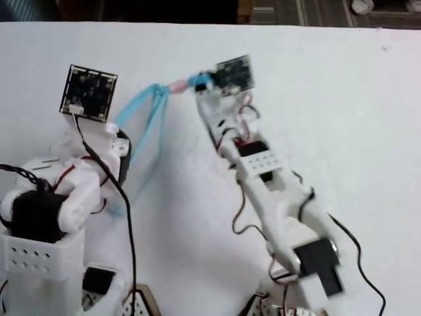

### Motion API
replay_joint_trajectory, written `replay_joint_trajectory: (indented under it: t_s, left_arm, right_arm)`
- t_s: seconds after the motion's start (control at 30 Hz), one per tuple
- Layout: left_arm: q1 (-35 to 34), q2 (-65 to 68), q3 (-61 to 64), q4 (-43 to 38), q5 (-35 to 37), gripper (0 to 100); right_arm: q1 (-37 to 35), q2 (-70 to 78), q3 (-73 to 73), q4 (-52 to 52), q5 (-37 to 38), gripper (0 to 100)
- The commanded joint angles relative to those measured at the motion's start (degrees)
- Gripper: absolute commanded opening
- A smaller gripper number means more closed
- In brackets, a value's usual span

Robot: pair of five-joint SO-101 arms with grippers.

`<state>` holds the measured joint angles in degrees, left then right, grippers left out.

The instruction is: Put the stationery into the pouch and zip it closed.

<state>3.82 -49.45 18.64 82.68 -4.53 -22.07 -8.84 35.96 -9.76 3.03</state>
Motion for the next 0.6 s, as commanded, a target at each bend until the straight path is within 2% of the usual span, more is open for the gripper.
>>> replay_joint_trajectory:
  t_s: [0.0,0.13,0.33,0.57]
  left_arm:
    - [-0.3,-0.5,-1.5,-1.6,0.4,2]
    - [-0.3,-0.7,-1.5,-3.2,0.4,2]
    - [-0.3,-0.7,-1.5,-7.1,0.4,2]
    - [-0.3,-0.6,-2.5,-8.1,0.4,2]
  right_arm:
    - [0.5,-11.9,-2.6,2.2,0.2,1.6]
    - [-1.0,-23.3,-2.8,10.2,-1.2,1.6]
    - [-1.8,-37.6,-2.8,15.9,-4.4,1.6]
    - [-1.8,-45.0,-9.4,24.6,-4.4,1.6]
